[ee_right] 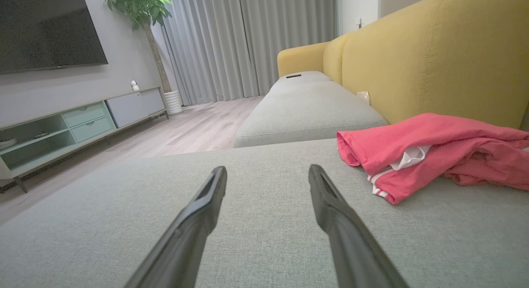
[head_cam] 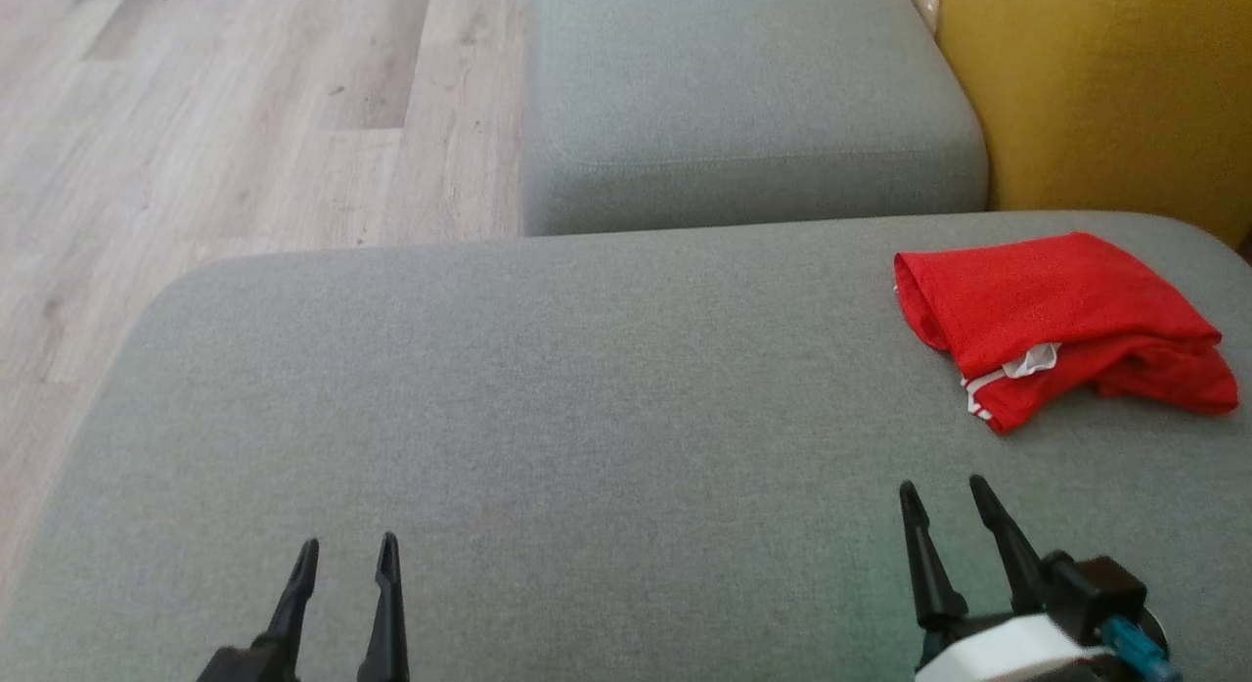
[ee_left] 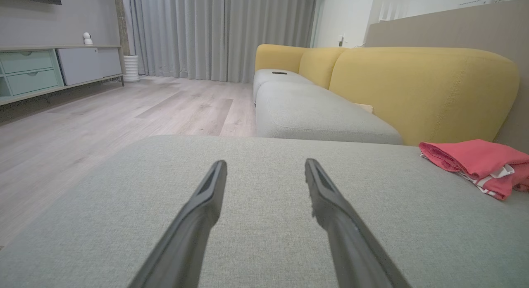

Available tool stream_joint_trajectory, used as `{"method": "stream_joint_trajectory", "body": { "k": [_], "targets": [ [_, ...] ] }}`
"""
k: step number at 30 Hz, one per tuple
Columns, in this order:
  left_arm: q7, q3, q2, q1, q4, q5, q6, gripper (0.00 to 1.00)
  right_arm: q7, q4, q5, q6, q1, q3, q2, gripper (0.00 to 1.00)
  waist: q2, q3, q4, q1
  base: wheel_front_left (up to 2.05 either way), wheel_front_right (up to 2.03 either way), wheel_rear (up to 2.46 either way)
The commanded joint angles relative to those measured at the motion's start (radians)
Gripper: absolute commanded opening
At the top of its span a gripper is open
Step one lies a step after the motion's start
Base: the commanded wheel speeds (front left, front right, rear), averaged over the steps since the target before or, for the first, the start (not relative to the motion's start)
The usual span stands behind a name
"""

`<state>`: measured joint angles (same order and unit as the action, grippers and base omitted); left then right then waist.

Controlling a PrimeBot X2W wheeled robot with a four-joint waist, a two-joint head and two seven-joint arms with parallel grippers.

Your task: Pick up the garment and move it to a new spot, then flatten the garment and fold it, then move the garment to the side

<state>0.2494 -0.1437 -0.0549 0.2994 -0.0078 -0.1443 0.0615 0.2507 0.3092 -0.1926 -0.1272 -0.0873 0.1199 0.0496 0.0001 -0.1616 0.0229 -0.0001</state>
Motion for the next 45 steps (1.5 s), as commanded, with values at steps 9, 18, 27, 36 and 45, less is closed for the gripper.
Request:
{"method": "stream_joint_trajectory", "body": {
  "k": [9, 18, 27, 36, 45],
  "targets": [
    [0.012, 0.035, 0.005, -0.017, -0.040, 0.018, 0.014, 1.00, 0.011, -0.060, 0.002, -0.003, -0.007, 0.019, 0.001, 1.00, -0.0001, -0.019, 0.011, 0.0001, 0.00, 0.00, 0.00],
    [0.012, 0.033, 0.005, -0.015, -0.044, 0.032, 0.002, 1.00, 0.011, -0.060, -0.023, -0.003, -0.004, 0.038, 0.001, 1.00, -0.0001, -0.016, 0.011, 0.0001, 0.00, 0.00, 0.00],
    [-0.010, -0.002, -0.002, 0.027, 0.045, -0.026, 0.001, 0.00, -0.011, 0.021, -0.067, 0.000, -0.055, 0.005, -0.002, 0.00, -0.0001, -0.009, 0.009, 0.0002, 0.00, 0.00, 0.00],
    [-0.027, 0.007, -0.008, -0.003, 0.062, -0.129, -0.013, 0.00, -0.032, 0.016, -0.160, 0.000, -0.038, -0.007, 0.001, 0.00, -0.0001, 0.002, 0.007, 0.0002, 0.00, 0.00, 0.00],
    [-0.047, 0.018, -0.013, -0.037, 0.082, -0.243, -0.029, 0.00, -0.055, 0.010, -0.263, -0.001, -0.020, -0.021, 0.004, 0.00, -0.0001, 0.015, 0.004, 0.0002, 0.00, 0.00, 0.00]
  ]
}}
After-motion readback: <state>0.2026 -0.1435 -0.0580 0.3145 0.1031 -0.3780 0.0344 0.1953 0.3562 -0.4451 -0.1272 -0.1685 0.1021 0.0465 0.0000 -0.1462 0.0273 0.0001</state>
